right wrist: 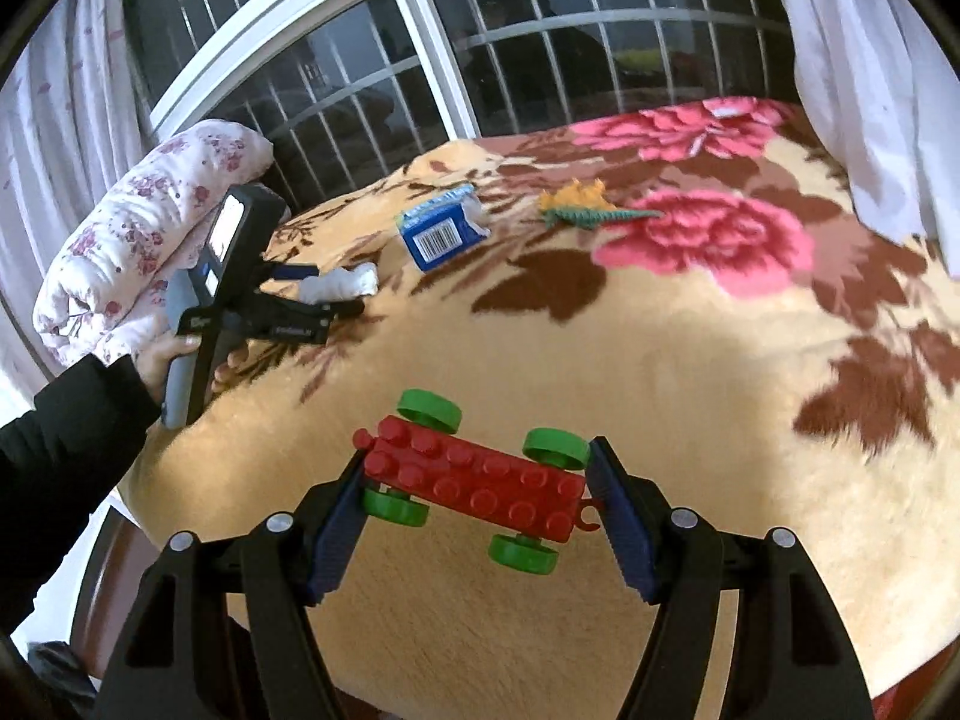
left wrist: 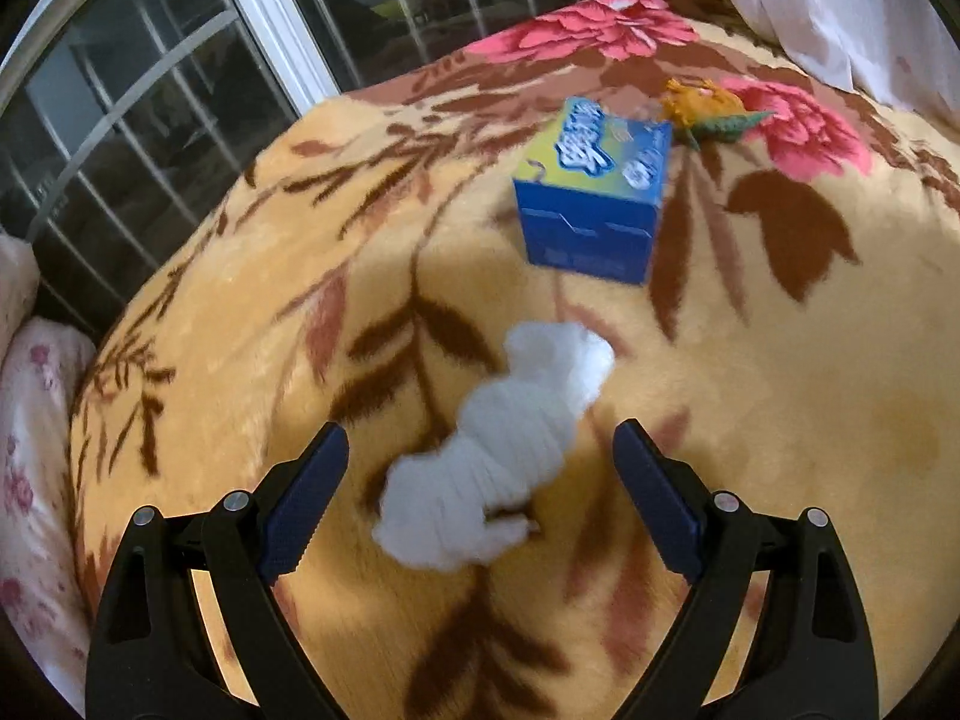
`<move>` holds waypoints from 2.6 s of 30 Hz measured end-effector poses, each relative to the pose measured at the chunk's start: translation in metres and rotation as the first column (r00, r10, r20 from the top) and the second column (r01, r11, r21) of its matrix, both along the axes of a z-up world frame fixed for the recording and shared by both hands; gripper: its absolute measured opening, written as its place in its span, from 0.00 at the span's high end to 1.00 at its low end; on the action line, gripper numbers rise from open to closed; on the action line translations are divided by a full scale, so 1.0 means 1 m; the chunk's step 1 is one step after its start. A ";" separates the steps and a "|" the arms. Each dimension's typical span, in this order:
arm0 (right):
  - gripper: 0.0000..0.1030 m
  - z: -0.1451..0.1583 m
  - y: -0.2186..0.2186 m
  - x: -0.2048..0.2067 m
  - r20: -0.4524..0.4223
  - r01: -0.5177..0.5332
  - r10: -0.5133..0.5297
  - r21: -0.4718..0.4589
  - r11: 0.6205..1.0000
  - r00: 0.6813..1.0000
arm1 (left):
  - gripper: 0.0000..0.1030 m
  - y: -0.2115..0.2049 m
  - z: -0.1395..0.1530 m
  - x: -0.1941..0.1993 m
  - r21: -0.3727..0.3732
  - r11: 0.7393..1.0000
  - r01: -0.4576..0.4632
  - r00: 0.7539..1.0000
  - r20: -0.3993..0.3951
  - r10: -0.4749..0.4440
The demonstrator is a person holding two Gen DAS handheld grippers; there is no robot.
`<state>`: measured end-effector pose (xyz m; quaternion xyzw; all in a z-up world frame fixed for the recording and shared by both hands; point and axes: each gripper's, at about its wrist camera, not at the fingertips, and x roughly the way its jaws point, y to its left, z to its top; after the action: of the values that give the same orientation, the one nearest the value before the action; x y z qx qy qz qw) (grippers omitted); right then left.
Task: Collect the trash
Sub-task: 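Grasp the white cloth with the left gripper while the right holds the Lego car, then carry the cloth and Lego car over the orange bucket and open both grippers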
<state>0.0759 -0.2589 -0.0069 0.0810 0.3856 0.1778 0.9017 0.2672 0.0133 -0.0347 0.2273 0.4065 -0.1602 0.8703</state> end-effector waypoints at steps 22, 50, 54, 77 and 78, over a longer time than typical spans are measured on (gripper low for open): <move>0.33 0.012 0.020 -0.068 0.038 -0.055 0.053 0.043 0.998 0.998 | 0.69 -0.013 0.040 -0.159 -0.187 0.920 -0.345 0.937 -0.020 0.348; 0.33 -0.062 0.047 -0.196 -0.175 -0.220 0.202 -0.089 0.972 0.964 | 0.69 -0.041 -0.065 -0.352 -0.135 0.942 -0.306 0.929 -0.259 0.265; 0.33 -0.078 0.053 -0.190 -0.227 -0.232 0.208 -0.084 0.969 0.951 | 0.69 -0.043 -0.090 -0.349 -0.120 0.945 -0.303 0.909 -0.335 0.249; 0.27 -0.125 0.057 -0.157 -0.395 -0.222 0.186 -0.049 0.974 0.900 | 0.20 -0.043 -0.141 -0.334 -0.050 0.940 -0.337 0.815 -0.516 0.264; 0.27 -0.123 0.055 -0.158 -0.389 -0.217 0.181 -0.051 0.975 0.903 | 0.20 -0.041 -0.141 -0.334 -0.051 0.938 -0.342 0.810 -0.522 0.267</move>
<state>-0.0819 -0.2038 -0.1296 0.0321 0.5680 0.2315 0.7891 -0.0666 -0.0281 -0.1760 0.0463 0.6396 -0.1010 0.7607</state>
